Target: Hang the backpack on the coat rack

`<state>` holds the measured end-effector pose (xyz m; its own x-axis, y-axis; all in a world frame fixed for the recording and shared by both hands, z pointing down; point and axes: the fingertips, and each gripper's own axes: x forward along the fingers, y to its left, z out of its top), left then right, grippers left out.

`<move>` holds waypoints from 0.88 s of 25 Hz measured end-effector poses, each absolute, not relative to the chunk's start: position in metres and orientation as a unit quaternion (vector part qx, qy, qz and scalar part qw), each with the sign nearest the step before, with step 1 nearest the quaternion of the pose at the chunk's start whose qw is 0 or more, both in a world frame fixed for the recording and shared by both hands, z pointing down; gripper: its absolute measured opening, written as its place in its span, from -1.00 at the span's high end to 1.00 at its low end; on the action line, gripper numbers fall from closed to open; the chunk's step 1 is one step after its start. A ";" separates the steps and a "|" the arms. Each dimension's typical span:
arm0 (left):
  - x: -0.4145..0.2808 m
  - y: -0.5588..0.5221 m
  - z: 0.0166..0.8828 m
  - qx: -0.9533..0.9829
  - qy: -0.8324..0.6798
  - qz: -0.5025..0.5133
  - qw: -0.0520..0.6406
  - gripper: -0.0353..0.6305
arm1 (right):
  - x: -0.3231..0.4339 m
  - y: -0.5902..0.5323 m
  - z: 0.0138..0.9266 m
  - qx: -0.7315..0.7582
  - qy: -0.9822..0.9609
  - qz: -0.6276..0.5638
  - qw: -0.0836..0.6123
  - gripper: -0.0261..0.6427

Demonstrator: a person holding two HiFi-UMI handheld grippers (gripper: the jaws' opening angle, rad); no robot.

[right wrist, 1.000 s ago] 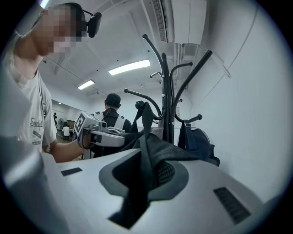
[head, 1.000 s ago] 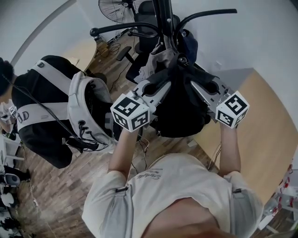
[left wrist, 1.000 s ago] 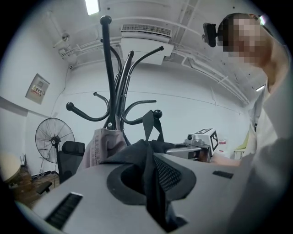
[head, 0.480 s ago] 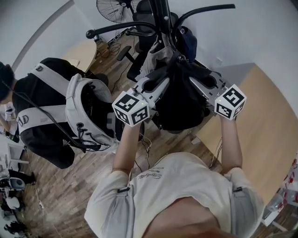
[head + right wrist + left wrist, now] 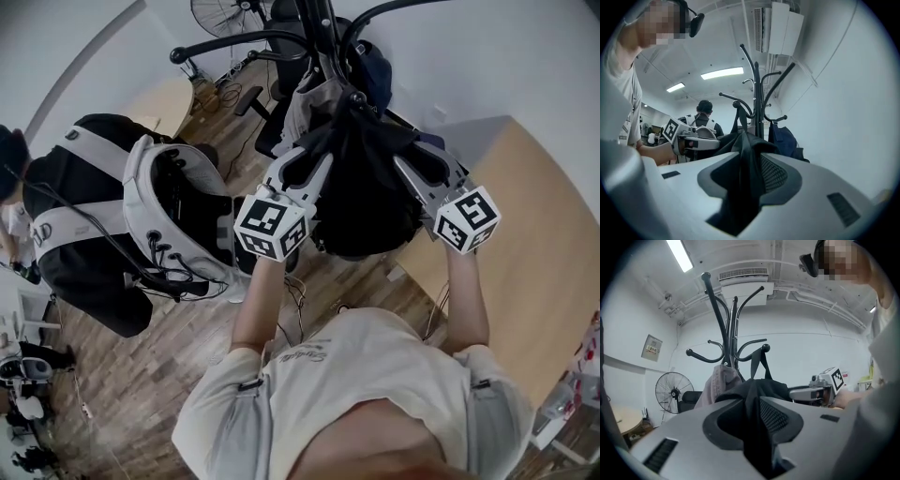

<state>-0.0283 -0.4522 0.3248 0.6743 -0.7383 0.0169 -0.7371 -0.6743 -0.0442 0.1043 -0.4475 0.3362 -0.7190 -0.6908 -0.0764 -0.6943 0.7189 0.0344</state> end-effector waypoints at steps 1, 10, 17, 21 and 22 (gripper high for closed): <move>-0.032 -0.451 0.326 -0.912 0.411 -0.014 0.014 0.60 | 0.112 -0.444 0.342 -0.382 0.923 0.022 0.031 0.59; -0.047 -0.434 0.361 -0.894 0.446 0.012 -0.048 0.61 | 0.142 -0.406 0.402 -0.397 0.917 -0.043 0.014 0.79; -0.041 -0.394 0.383 -0.876 0.480 -0.016 -0.035 0.77 | 0.150 -0.366 0.426 -0.390 0.918 -0.067 -0.002 0.91; -0.020 -0.370 0.400 -0.886 0.459 -0.023 -0.052 0.78 | 0.149 -0.351 0.435 -0.376 0.925 -0.063 -0.011 0.94; -0.014 -0.364 0.404 -0.889 0.453 -0.026 -0.053 0.78 | 0.147 -0.346 0.438 -0.372 0.926 -0.056 -0.016 0.94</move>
<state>-0.0138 -0.3638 0.4043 0.5876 -0.8035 0.0954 -0.8091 -0.5834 0.0707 0.1469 -0.3464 0.4375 -0.7229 -0.6873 0.0710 -0.6908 0.7172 -0.0916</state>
